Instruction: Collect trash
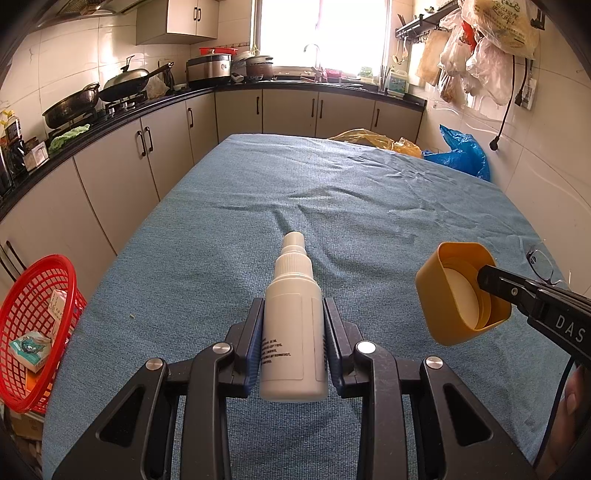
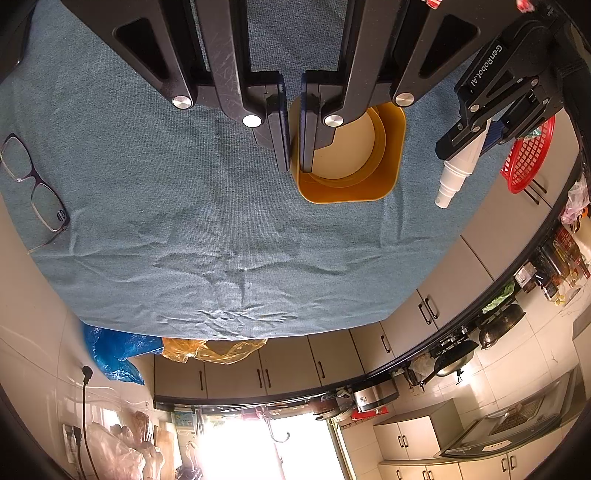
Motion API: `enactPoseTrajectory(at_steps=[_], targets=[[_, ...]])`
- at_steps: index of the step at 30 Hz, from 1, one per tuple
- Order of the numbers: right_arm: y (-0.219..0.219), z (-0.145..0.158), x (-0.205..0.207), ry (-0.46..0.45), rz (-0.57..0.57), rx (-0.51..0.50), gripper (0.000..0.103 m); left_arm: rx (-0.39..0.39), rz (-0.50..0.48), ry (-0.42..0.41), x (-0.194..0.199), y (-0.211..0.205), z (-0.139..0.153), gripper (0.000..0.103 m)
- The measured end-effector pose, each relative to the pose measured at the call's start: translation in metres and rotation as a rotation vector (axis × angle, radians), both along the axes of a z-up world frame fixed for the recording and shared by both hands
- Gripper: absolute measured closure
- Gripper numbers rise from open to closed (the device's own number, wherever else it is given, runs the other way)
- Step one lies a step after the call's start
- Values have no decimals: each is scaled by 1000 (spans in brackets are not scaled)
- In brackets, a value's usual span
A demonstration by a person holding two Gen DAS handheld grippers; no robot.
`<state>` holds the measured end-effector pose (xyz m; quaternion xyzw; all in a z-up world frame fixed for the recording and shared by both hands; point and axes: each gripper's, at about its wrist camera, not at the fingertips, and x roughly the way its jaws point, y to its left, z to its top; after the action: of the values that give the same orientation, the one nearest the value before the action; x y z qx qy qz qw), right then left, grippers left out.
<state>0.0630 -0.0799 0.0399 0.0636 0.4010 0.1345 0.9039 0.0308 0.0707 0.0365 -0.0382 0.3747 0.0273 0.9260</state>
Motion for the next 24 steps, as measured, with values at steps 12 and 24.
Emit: enactPoseTrajectory(at_steps=[12, 24], targets=[[0, 0, 0, -2, 0, -1, 97, -2, 1, -1, 0, -1, 1, 74], [0, 0, 0, -2, 1, -2, 97, -7, 8, -12, -1, 1, 4, 74]])
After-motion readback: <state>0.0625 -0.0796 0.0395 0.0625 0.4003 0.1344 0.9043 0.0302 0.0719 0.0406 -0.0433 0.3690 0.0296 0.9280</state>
